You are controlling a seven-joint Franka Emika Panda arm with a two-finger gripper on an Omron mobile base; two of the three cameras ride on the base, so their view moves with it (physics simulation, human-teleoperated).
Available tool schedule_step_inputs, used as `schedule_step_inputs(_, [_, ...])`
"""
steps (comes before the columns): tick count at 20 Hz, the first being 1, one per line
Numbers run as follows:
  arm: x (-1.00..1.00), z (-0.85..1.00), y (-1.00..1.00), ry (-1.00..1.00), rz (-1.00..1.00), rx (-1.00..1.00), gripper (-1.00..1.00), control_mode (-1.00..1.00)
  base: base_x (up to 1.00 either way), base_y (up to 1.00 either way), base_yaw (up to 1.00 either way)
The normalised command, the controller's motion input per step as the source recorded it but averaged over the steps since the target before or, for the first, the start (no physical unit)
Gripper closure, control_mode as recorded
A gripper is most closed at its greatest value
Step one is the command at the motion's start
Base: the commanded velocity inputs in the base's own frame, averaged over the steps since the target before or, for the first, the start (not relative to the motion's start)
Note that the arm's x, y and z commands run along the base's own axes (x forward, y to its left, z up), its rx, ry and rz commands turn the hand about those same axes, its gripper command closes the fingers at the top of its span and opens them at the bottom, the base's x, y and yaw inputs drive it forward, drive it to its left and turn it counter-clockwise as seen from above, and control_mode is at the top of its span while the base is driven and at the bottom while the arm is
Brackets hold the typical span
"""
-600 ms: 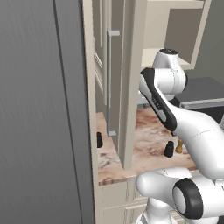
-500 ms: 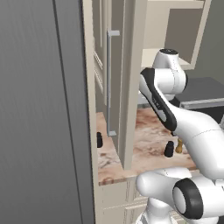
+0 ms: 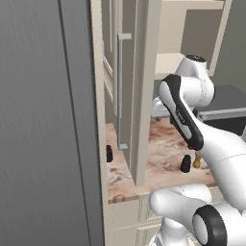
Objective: There are various items on the counter. Only move the condiments/shakers into the cabinet.
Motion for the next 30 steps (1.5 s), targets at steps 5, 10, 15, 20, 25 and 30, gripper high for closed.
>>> schedule_step_inputs(5, [-0.02, -0.04, -0.01, -0.13, 0.32, 0.21, -1.0, -1.0, 0.0, 0.0, 0.0])
schedule_step_inputs(10, [0.0, -0.16, 0.0, -0.17, 0.36, 0.25, -1.0, -1.0, 0.0, 0.0, 0.0])
schedule_step_inputs(15, [0.08, -0.31, 0.0, -0.11, 0.36, 0.25, -1.0, -1.0, 0.0, 0.0, 0.0])
schedule_step_inputs(20, [0.25, -0.3, 0.03, -0.11, 0.3, 0.17, -1.0, -1.0, 0.0, 0.0, 0.0])
schedule_step_inputs(25, [0.41, -0.24, 0.01, -0.12, 0.25, 0.04, -1.0, -1.0, 0.0, 0.0, 0.0])
schedule_step_inputs(30, [0.43, -0.24, 0.15, -0.07, 0.22, 0.01, -1.0, -1.0, 0.0, 0.0, 0.0])
